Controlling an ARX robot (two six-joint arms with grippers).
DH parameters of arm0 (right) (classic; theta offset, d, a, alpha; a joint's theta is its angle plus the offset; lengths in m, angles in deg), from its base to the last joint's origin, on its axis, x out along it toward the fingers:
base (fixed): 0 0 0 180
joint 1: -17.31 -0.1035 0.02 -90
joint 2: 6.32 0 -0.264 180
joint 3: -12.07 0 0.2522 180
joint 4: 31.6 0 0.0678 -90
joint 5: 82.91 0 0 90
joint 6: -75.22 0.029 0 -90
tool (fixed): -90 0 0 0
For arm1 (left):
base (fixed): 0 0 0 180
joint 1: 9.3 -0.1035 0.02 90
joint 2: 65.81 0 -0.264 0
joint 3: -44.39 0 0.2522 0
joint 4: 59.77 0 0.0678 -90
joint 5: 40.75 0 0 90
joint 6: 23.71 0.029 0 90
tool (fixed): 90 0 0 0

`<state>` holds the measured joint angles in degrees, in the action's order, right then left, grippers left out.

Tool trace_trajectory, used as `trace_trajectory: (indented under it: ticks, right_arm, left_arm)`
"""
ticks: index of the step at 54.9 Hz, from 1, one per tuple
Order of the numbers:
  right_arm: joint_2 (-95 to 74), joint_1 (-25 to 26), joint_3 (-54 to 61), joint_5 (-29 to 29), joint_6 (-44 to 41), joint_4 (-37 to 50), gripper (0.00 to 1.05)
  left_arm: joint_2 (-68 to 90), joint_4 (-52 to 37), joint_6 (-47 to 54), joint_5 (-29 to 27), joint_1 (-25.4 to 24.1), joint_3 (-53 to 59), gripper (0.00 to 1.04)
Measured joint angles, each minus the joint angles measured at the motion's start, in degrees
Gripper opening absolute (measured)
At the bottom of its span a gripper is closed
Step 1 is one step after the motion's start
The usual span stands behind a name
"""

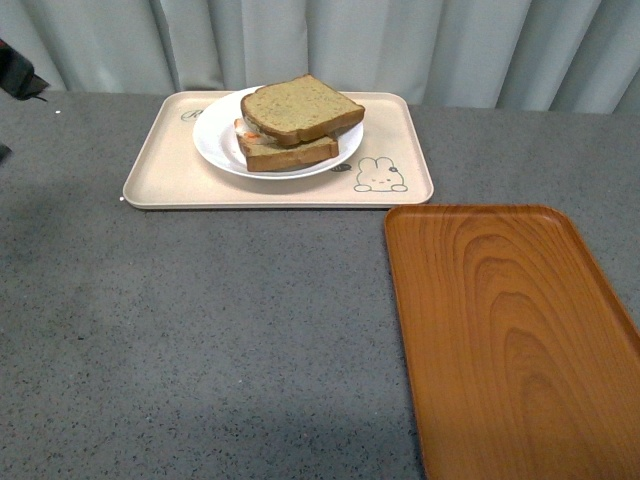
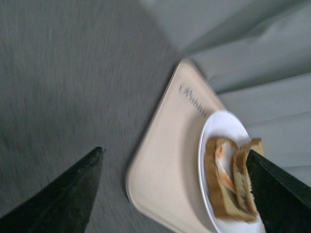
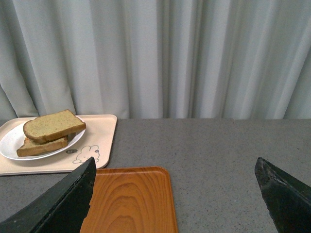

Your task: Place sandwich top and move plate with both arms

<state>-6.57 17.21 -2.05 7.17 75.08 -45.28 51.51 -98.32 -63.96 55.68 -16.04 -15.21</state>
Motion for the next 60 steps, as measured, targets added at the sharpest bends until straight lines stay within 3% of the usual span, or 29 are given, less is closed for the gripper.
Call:
trace_trajectory:
  ticks: [4,6,11,22,29,45,53,60]
  right_arm:
    - [0.00,0.00,0.00,0.00,0.00,0.00,0.96]
    - [-0.02,0.00,0.00,0.02,0.00,0.00,0.96]
    - [0.02,0.00,0.00,0.00,0.00,0.02,0.96]
    - [0.00,0.00,0.00,0.00,0.00,0.02,0.96]
    - [0.02,0.00,0.00,0.00,0.00,0.02,0.96]
    - [0.02,0.00,0.00,-0.02,0.00,0.02,0.96]
    - [0.02,0.00,0.00,0.00,0.00,0.02,0.96]
    - [0.02,0.00,0.00,0.00,0.00,0.02,0.96]
  left_arm:
    - [-1.70,-20.46,20.24,-0.94,0.85,9.57,0.68]
    - [-3.82,-24.61,25.68,-1.01,1.33,12.55,0.61]
    - [-9.81,-27.10,33.73,-1.60,2.12,17.62,0.44]
    - [-19.98,-26.08,38.77,-2.89,3.41,28.06,0.05]
    - [-27.34,-24.02,39.17,-6.43,5.40,32.87,0.04]
    - [-41.31,-16.57,39.63,-6.34,6.78,39.69,0.04]
    - [-54.93,-4.09,39.74,-6.47,6.75,41.46,0.04]
    - [-61.92,0.63,39.78,-6.43,6.78,42.69,0.04]
